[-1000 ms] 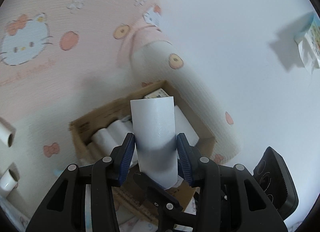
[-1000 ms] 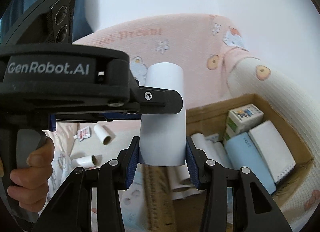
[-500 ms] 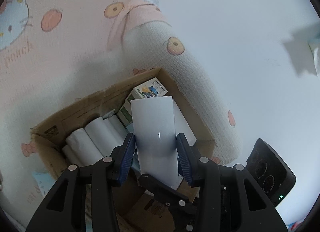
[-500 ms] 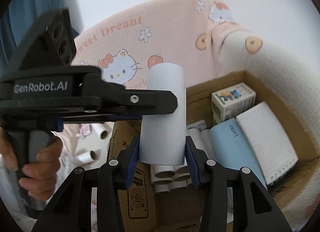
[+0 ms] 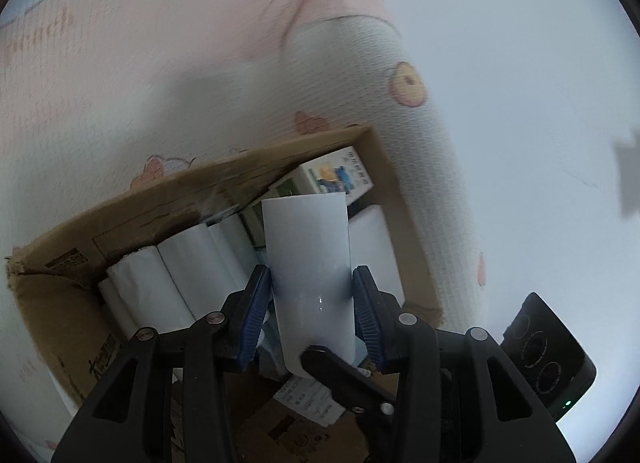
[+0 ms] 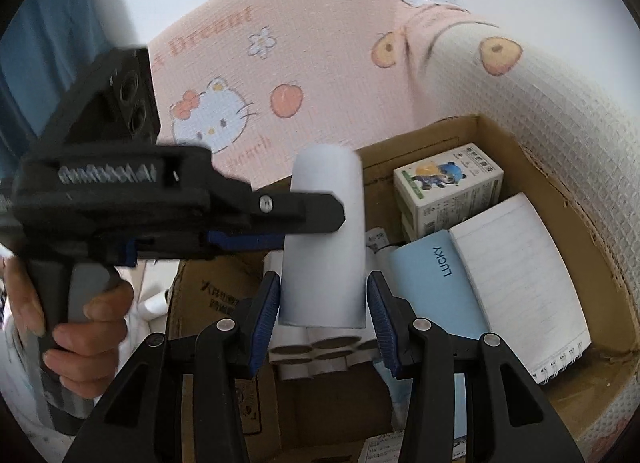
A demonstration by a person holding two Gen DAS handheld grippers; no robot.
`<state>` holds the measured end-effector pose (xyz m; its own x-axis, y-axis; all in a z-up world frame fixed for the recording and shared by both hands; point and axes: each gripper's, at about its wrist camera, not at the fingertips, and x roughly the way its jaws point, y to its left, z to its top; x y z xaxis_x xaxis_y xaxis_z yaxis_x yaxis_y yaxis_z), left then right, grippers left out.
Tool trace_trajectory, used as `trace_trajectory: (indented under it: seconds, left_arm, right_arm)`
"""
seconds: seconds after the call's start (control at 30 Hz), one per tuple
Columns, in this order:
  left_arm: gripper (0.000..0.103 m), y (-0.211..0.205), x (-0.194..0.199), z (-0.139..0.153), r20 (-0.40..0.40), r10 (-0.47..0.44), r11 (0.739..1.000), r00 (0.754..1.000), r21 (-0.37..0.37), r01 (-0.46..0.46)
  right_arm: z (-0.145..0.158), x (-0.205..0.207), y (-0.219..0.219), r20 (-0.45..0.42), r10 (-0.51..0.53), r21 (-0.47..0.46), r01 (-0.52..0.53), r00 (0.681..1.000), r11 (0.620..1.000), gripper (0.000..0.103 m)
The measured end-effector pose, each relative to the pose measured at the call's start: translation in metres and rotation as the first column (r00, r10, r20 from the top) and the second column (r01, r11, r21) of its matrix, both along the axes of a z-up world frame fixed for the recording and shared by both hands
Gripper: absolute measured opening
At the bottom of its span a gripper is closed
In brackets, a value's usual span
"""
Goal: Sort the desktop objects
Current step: 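Lower both tubes into the box beside the paper rolls and open both grippers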
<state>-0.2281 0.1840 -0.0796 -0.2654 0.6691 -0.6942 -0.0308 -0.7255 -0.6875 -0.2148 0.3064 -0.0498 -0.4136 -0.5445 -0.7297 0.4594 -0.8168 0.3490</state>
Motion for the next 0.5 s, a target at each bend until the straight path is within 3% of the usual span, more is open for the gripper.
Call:
trace_trajectory:
  seconds: [0.1,0.27,0.5]
  left_arm:
    - [0.046,0.001,-0.003,-0.008,0.025,0.007,1.000,1.000,0.014,-0.008]
    - [0.046,0.010,-0.006,-0.013,0.035,0.013,0.998,0.999,-0.058,-0.011]
    - [0.046,0.013,-0.010,-0.022,0.062,0.034,0.993,0.998,-0.113,-0.027]
  right_arm:
    - [-0.003,-0.004,0.002,0.022,-0.015,0.007,0.014,1.000,1.000,0.042]
    - [-0.008,-0.012,-0.002,0.043,0.001,0.019,-0.002,0.999,1.000,0.042]
    - [-0.028,-0.033,-0.008,0.107,0.005,0.107,-0.016,0.994,0.994,0.040]
